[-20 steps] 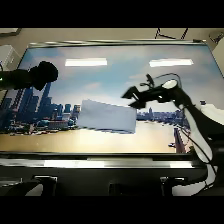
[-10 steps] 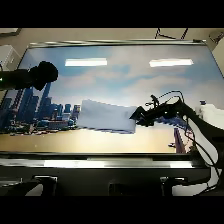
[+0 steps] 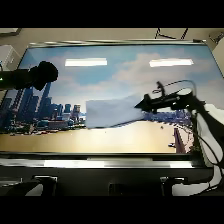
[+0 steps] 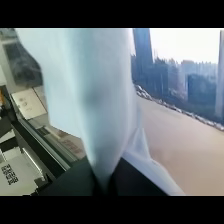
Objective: Fold the clothes and pants, and hang the long-sleeved shirts on hangers.
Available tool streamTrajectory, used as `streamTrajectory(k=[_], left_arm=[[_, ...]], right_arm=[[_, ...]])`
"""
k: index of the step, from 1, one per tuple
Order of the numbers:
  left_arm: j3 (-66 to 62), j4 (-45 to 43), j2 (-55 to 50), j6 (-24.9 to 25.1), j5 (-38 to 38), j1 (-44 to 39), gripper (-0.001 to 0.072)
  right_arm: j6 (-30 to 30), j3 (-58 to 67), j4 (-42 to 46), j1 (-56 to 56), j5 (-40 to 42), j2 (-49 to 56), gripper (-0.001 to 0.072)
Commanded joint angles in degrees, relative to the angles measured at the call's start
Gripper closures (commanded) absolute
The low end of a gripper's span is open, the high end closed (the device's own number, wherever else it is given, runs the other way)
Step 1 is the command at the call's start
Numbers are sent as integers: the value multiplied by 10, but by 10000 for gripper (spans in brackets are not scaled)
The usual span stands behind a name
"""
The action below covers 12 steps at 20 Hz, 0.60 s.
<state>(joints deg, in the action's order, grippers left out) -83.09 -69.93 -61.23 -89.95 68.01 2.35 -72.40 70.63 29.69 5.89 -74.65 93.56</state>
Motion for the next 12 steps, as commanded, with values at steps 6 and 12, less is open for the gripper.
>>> streamTrajectory(k=[6, 12], left_arm=[[0, 1, 0, 0, 0, 1, 679], [0, 1, -1, 0, 0, 1, 679]], right_arm=[[-155, 254, 100, 265, -119, -99, 668], [-236, 356, 100, 423, -143, -118, 668]])
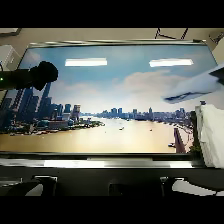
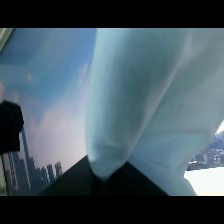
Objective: Fold the clothes and pants, and hang the long-sleeved shirts on hangers.
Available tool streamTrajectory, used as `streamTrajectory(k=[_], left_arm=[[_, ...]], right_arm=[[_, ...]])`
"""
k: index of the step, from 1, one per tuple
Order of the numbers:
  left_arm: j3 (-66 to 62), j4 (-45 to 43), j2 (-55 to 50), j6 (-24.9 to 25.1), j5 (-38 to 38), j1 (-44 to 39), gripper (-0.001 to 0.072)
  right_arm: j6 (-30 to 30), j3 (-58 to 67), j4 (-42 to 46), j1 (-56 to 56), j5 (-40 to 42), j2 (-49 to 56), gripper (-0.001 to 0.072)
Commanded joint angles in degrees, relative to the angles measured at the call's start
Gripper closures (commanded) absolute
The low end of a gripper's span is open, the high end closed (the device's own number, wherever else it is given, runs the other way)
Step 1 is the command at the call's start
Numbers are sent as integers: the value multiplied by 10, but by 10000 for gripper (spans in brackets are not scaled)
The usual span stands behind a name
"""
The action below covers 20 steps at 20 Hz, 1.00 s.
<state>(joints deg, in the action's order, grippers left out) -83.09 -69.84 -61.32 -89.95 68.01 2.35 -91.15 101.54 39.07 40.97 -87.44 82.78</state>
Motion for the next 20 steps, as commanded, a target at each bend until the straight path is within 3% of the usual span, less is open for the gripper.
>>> streamTrajectory(k=[1, 8, 11, 16, 20], left_arm=[[0, 0, 0, 0, 0, 1, 679], [0, 0, 0, 0, 0, 1, 679], [0, 0, 0, 0, 2, 1, 679], [0, 0, 0, 0, 2, 0, 679], [0, 0, 0, 0, 3, 0, 679]], right_arm=[[-58, 57, 6, 95, -15, -12, 668], [-105, 73, 23, 242, -12, -40, 668], [-103, 73, 53, 271, -61, -52, 668], [-96, 9, 261, 270, -163, -71, 668], [-74, -159, 432, 271, -144, -130, 667]])
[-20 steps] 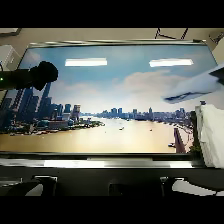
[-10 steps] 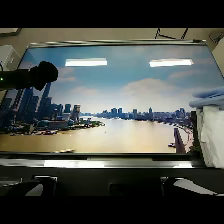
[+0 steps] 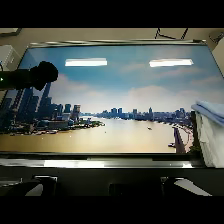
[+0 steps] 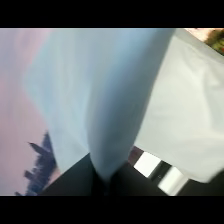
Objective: Fold the clothes and pants, and hang the long-sleeved shirts on hangers.
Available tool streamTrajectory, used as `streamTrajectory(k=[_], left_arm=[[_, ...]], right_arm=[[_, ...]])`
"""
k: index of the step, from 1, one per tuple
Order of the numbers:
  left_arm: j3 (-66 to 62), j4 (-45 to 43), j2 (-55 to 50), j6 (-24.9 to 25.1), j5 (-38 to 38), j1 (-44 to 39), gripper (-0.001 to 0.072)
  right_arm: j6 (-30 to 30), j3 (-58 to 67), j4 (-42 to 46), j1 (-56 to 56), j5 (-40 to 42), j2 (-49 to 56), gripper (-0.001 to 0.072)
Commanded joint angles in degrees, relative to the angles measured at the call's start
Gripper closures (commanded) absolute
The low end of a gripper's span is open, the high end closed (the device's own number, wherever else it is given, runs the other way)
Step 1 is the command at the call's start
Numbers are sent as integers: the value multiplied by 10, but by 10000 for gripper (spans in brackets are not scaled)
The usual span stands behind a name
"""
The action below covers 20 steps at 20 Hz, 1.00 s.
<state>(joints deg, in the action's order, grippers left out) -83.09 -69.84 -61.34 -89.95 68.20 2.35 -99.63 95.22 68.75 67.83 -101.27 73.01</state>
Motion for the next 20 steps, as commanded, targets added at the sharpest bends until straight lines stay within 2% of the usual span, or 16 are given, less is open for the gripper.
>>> streamTrajectory(k=[1, 5, 7, 8, 9, 10, 11, 12, 14, 16, 17, 18, 20], left_arm=[[0, 0, 0, 0, 4, 0, 679], [0, 0, 0, 0, 25, -1, 679], [0, 0, 0, 0, 22, -7, 679], [0, 0, -1, 0, 15, -13, 679], [0, 0, -2, 0, 7, -20, 679], [0, 0, -2, 0, -2, -26, 679], [0, 0, -3, 0, -14, -29, 679], [0, 4, -3, 0, -33, -31, 679], [-7, 21, -3, 0, -85, -32, 679], [-19, 40, -3, 13, -196, -38, 681], [-22, 16, -5, 43, -249, -50, 682], [-26, -43, -14, 39, -279, -67, 682], [-27, -189, -47, -39, -246, -92, 682]], right_arm=[[11, -137, 148, 2, 3, -42, 667], [27, -284, 189, 2, 42, -62, 667], [29, -314, 201, 2, 48, -62, 667], [28, -317, 198, 2, 58, -62, 638], [29, -316, 186, 1, 68, -62, 368], [52, -309, 169, 1, 69, -62, 14], [82, -286, 140, 1, 68, -62, 9], [85, -249, 107, 1, 85, -61, 9], [85, -136, -7, 1, 177, -61, 11], [178, -27, -154, -35, 306, -61, 23], [209, 15, -179, -77, 351, -61, 24], [217, 45, -171, -138, 381, -61, 32], [205, 56, -121, -273, 374, -58, 33]])
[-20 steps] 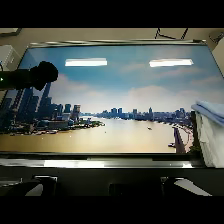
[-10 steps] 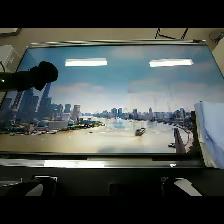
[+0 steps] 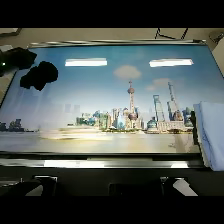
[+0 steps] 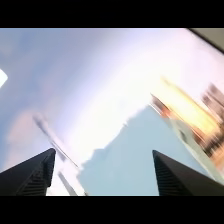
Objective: Fold the clothes and pants, and hang the long-sleeved shirts on hangers.
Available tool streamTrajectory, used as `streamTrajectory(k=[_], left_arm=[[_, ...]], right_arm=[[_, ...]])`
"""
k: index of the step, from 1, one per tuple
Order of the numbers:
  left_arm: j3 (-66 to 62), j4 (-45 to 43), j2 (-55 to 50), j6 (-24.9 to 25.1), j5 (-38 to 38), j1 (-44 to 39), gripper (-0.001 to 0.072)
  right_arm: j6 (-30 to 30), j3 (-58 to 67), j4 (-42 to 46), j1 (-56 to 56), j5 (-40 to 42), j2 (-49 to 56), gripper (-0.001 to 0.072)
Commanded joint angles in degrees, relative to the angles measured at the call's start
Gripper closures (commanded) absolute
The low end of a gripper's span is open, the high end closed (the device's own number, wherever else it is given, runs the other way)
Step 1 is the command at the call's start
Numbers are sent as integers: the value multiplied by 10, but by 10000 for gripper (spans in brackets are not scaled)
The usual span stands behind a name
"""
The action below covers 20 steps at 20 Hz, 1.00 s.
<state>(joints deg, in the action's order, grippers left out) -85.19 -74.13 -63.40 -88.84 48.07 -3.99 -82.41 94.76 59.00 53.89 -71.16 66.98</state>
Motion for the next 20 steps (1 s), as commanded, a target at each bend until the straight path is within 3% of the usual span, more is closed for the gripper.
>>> streamTrajectory(k=[1, 2, 3, 4, 5, 6, 7, 10, 11, 20], left_arm=[[-5, -194, -46, -74, 5, -37, 681], [-4, -208, -70, -83, 76, -39, 671], [-4, -203, -94, -84, 155, -38, 481], [-1, -191, -122, -83, 252, -38, 81], [10, -184, -146, -73, 336, -38, -1], [33, -179, -159, -70, 384, -38, -1], [64, -162, -150, -71, 371, -38, -1], [163, -154, -73, -109, 203, -43, -1], [179, -154, -60, -108, 184, -43, -1], [181, -154, -63, -107, 189, -43, -2]], right_arm=[[2, 52, 35, -206, 35, 12, 33], [-43, 37, 94, -269, -14, 28, 32], [-70, 12, 132, -325, -73, 50, 31], [-73, -20, 133, -365, -113, 70, 29], [-71, -61, 119, -401, -132, 87, 28], [-75, -100, 118, -431, -131, 97, 28], [-92, -134, 124, -452, -113, 98, 28], [-136, -184, 136, -474, -62, 98, 2], [-143, -185, 140, -473, -65, 99, 3], [-143, -185, 141, -473, -64, 99, 3]])
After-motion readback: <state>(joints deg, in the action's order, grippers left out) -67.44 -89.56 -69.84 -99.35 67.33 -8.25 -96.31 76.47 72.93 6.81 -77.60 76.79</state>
